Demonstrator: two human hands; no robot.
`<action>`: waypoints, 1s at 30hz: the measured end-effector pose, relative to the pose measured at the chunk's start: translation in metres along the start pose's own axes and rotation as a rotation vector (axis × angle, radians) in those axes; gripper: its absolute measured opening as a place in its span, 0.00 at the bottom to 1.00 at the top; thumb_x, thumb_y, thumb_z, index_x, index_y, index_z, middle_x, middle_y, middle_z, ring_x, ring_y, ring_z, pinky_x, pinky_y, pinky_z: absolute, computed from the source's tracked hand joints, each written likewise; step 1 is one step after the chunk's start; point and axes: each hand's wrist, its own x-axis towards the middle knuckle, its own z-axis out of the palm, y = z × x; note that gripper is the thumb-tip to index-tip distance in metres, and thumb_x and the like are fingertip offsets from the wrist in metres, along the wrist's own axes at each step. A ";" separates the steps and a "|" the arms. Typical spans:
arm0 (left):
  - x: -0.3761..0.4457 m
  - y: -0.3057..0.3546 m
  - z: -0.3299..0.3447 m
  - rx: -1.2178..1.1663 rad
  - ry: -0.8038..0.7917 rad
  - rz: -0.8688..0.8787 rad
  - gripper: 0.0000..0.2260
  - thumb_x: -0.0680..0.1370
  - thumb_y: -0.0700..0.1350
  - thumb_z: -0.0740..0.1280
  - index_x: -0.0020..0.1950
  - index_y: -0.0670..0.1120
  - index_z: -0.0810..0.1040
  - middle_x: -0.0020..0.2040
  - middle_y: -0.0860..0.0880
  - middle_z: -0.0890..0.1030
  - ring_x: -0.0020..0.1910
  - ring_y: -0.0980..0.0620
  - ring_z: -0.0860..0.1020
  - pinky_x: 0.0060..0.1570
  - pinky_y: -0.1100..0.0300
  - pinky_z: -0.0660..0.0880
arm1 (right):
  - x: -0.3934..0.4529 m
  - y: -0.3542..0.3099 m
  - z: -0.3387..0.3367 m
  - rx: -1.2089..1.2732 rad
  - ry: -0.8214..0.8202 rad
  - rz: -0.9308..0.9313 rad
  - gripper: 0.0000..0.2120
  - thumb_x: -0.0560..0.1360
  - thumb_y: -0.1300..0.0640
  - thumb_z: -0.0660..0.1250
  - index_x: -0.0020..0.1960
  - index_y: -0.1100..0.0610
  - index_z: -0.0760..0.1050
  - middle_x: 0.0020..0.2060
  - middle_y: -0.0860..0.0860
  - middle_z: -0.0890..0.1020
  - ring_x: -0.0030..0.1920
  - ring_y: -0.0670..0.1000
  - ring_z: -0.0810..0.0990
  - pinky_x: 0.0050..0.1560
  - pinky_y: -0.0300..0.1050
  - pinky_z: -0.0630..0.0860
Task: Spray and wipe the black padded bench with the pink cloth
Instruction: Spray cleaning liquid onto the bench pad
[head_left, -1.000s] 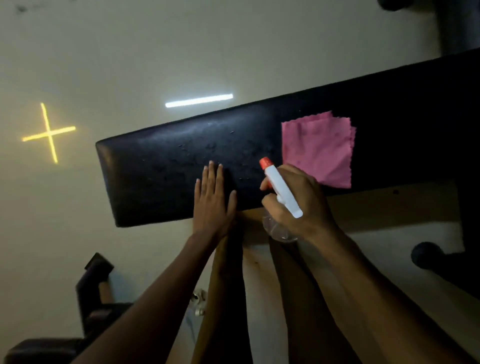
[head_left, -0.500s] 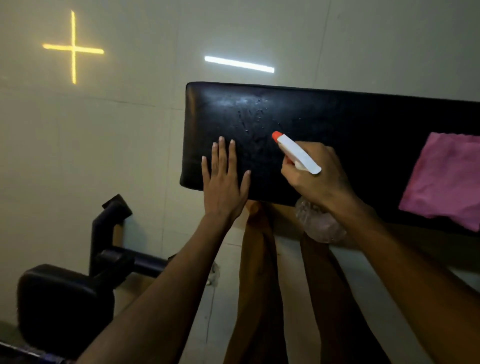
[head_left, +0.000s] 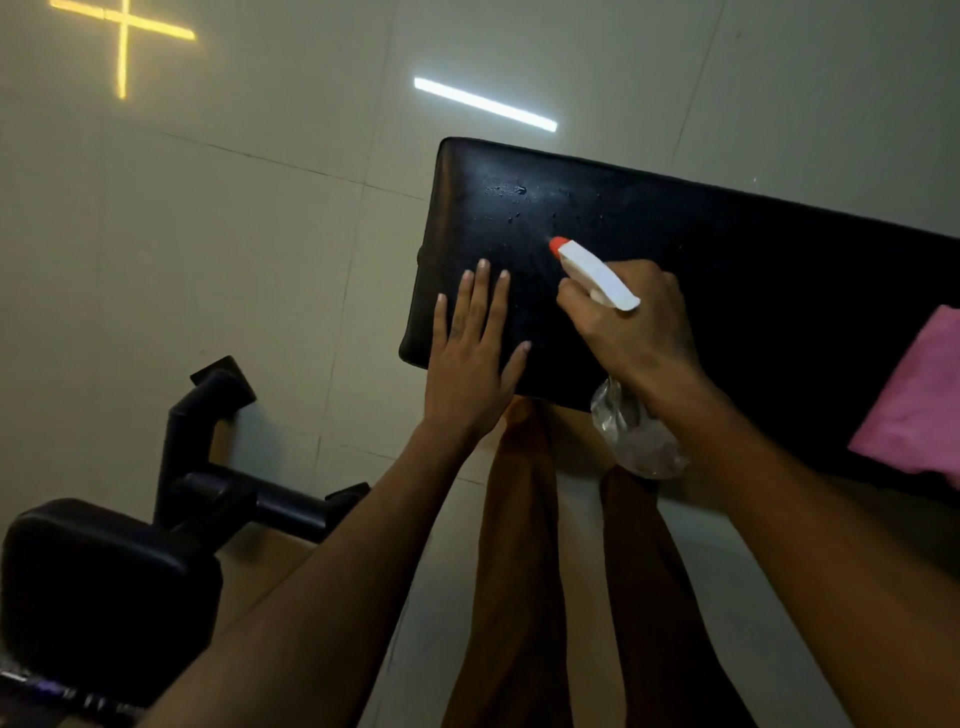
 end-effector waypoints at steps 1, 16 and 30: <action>-0.003 0.000 0.000 -0.010 0.003 -0.004 0.32 0.83 0.56 0.57 0.82 0.45 0.48 0.82 0.43 0.47 0.81 0.47 0.45 0.78 0.43 0.45 | -0.002 -0.001 0.001 -0.015 -0.001 0.005 0.19 0.77 0.52 0.68 0.28 0.52 0.69 0.23 0.47 0.72 0.23 0.43 0.69 0.23 0.30 0.61; -0.062 -0.013 0.016 -0.064 -0.008 -0.199 0.33 0.83 0.56 0.60 0.82 0.45 0.48 0.82 0.45 0.46 0.81 0.49 0.44 0.79 0.50 0.44 | -0.061 0.042 0.018 0.018 -0.106 -0.031 0.23 0.75 0.58 0.70 0.26 0.48 0.64 0.21 0.45 0.68 0.24 0.43 0.71 0.25 0.30 0.65; -0.016 0.019 0.002 -0.069 -0.002 -0.013 0.29 0.84 0.51 0.56 0.81 0.43 0.49 0.82 0.41 0.48 0.81 0.45 0.45 0.79 0.46 0.44 | -0.075 0.068 -0.017 0.204 0.131 0.089 0.13 0.76 0.56 0.69 0.41 0.66 0.79 0.33 0.61 0.81 0.34 0.55 0.79 0.37 0.50 0.75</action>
